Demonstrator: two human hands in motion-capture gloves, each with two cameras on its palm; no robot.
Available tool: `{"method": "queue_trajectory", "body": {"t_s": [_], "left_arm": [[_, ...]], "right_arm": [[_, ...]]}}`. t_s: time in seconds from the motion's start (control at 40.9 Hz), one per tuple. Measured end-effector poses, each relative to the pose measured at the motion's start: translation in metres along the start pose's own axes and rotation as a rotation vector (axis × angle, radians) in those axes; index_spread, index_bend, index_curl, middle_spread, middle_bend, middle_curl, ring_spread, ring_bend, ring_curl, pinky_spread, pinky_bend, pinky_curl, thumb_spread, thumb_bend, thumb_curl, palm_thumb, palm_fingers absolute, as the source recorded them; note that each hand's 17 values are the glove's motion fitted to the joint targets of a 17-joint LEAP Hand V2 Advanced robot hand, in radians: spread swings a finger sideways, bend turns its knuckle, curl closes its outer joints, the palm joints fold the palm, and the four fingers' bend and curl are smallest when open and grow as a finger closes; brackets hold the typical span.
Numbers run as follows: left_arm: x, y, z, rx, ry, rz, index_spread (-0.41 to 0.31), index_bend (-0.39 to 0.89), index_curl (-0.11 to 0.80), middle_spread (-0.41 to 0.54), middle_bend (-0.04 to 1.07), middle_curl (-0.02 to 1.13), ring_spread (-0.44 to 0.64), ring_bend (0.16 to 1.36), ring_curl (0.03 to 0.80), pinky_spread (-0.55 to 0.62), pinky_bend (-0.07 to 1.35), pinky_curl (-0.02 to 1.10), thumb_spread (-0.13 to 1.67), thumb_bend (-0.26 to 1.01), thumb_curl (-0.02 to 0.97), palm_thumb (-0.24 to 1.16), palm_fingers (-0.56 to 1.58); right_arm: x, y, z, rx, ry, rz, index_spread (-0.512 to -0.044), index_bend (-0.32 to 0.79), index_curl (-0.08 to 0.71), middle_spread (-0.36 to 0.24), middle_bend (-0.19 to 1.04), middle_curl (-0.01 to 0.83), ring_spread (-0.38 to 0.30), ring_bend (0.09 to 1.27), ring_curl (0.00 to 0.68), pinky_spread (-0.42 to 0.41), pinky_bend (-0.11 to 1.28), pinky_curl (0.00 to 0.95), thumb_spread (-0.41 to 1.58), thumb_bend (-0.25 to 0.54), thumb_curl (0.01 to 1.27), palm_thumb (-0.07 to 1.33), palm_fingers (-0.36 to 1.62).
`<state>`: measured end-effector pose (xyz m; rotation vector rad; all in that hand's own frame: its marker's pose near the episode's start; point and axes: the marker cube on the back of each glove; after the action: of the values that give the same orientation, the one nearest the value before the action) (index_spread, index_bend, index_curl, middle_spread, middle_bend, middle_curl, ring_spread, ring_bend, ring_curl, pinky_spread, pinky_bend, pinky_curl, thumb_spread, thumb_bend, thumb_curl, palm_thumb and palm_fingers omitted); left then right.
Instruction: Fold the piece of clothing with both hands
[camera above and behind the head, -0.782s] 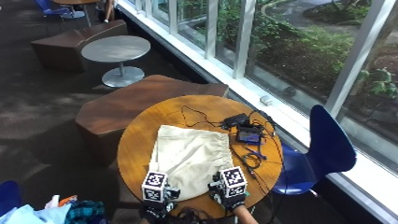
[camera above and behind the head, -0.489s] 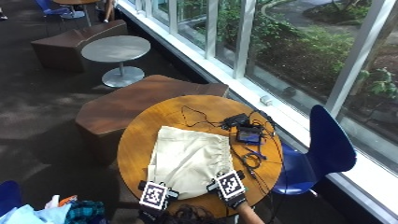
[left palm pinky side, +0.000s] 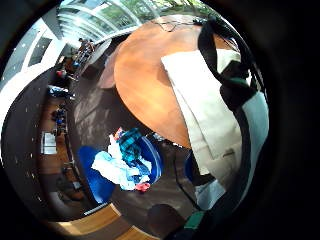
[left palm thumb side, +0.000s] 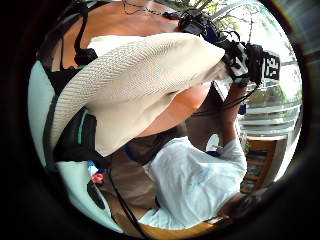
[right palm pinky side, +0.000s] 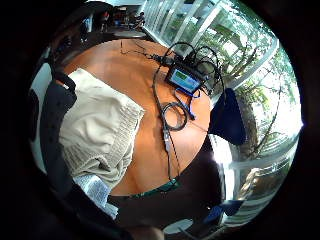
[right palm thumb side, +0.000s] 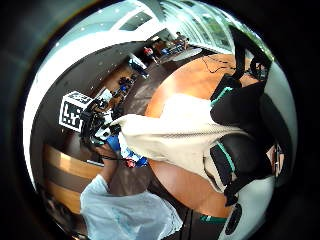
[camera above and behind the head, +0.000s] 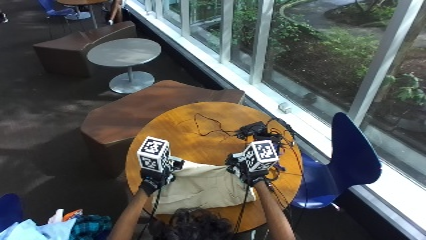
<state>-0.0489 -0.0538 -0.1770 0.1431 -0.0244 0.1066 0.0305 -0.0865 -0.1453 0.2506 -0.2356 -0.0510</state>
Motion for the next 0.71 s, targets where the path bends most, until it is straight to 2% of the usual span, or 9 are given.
{"method": "queue_trajectory", "body": {"t_s": [0.098, 0.22, 0.293, 0.367, 0.44, 0.513, 0.611, 0.66, 0.709], "left_arm": [[-0.013, -0.063, 0.021, -0.047, -0.036, -0.077, -0.323, 0.19, 0.369, -0.349, 0.40, 0.41, -0.42, 0.73, 0.404, -0.23, 0.22, 0.31, 1.11, 0.20, 0.283, 0.69, 1.26], [-0.019, -0.126, 0.065, -0.134, -0.115, -0.114, -0.319, 0.17, 0.379, -0.356, 0.43, 0.43, -0.42, 0.75, 0.416, -0.23, 0.21, 0.33, 1.12, 0.17, 0.295, 0.71, 1.26], [-0.017, -0.148, 0.086, -0.160, -0.131, -0.121, -0.318, 0.17, 0.386, -0.357, 0.44, 0.44, -0.42, 0.76, 0.420, -0.22, 0.18, 0.33, 1.13, 0.15, 0.301, 0.71, 1.25], [-0.015, -0.158, 0.099, -0.149, -0.138, -0.137, -0.323, 0.18, 0.395, -0.360, 0.45, 0.45, -0.42, 0.76, 0.424, -0.21, 0.17, 0.33, 1.13, 0.14, 0.307, 0.72, 1.24], [-0.015, -0.158, 0.102, -0.081, -0.174, -0.181, -0.322, 0.19, 0.407, -0.363, 0.47, 0.46, -0.41, 0.77, 0.429, -0.18, 0.14, 0.32, 1.14, 0.12, 0.313, 0.72, 1.22], [-0.015, -0.147, 0.098, 0.040, -0.244, -0.224, -0.302, 0.18, 0.416, -0.342, 0.46, 0.46, -0.39, 0.73, 0.421, -0.11, 0.11, 0.30, 1.15, 0.11, 0.315, 0.72, 1.04], [-0.009, -0.112, 0.089, 0.211, -0.336, -0.230, -0.267, 0.15, 0.413, -0.303, 0.40, 0.47, -0.36, 0.65, 0.419, -0.04, 0.16, 0.32, 1.16, 0.08, 0.316, 0.71, 0.87], [-0.001, -0.093, 0.088, 0.264, -0.327, -0.208, -0.258, 0.16, 0.412, -0.295, 0.38, 0.46, -0.34, 0.62, 0.409, -0.02, 0.18, 0.32, 1.16, 0.05, 0.316, 0.69, 0.85], [0.011, -0.078, 0.090, 0.298, -0.281, -0.169, -0.251, 0.15, 0.408, -0.290, 0.36, 0.46, -0.33, 0.59, 0.396, 0.00, 0.18, 0.32, 1.16, 0.04, 0.317, 0.67, 0.85]], "right_arm": [[0.018, -0.037, 0.030, -0.165, 0.062, 0.080, -0.358, 0.14, 0.316, -0.293, 0.49, 0.397, -0.300, 0.75, 0.421, -0.349, 0.47, 0.350, 1.08, 0.261, 0.25, 0.77, 1.38], [0.044, -0.080, 0.081, -0.391, 0.185, 0.115, -0.357, 0.17, 0.331, -0.291, 0.49, 0.410, -0.292, 0.77, 0.432, -0.350, 0.47, 0.357, 1.06, 0.216, 0.26, 0.77, 1.37], [0.057, -0.097, 0.104, -0.462, 0.281, 0.121, -0.363, 0.18, 0.343, -0.290, 0.49, 0.416, -0.286, 0.77, 0.435, -0.342, 0.45, 0.357, 1.05, 0.192, 0.27, 0.78, 1.37], [0.064, -0.104, 0.111, -0.470, 0.357, 0.137, -0.364, 0.20, 0.360, -0.289, 0.49, 0.421, -0.283, 0.77, 0.439, -0.339, 0.43, 0.354, 1.03, 0.156, 0.27, 0.78, 1.37], [0.073, -0.103, 0.113, -0.405, 0.366, 0.194, -0.362, 0.24, 0.379, -0.290, 0.50, 0.429, -0.281, 0.74, 0.433, -0.332, 0.40, 0.351, 1.01, 0.106, 0.27, 0.74, 1.37], [0.075, -0.085, 0.097, -0.216, 0.278, 0.279, -0.356, 0.24, 0.393, -0.285, 0.52, 0.437, -0.287, 0.66, 0.415, -0.298, 0.37, 0.346, 1.03, 0.084, 0.27, 0.74, 1.26], [0.068, -0.022, 0.057, 0.098, 0.122, 0.390, -0.343, 0.25, 0.410, -0.282, 0.43, 0.422, -0.277, 0.57, 0.395, -0.218, 0.36, 0.345, 1.06, 0.064, 0.30, 0.75, 1.11], [0.061, 0.012, 0.043, 0.165, 0.084, 0.456, -0.335, 0.23, 0.411, -0.273, 0.40, 0.418, -0.262, 0.56, 0.392, -0.191, 0.35, 0.344, 1.07, 0.059, 0.31, 0.76, 1.10], [0.054, 0.046, 0.039, 0.167, 0.083, 0.556, -0.329, 0.19, 0.410, -0.270, 0.37, 0.412, -0.244, 0.55, 0.391, -0.184, 0.38, 0.354, 1.08, 0.048, 0.32, 0.75, 1.13]]}}
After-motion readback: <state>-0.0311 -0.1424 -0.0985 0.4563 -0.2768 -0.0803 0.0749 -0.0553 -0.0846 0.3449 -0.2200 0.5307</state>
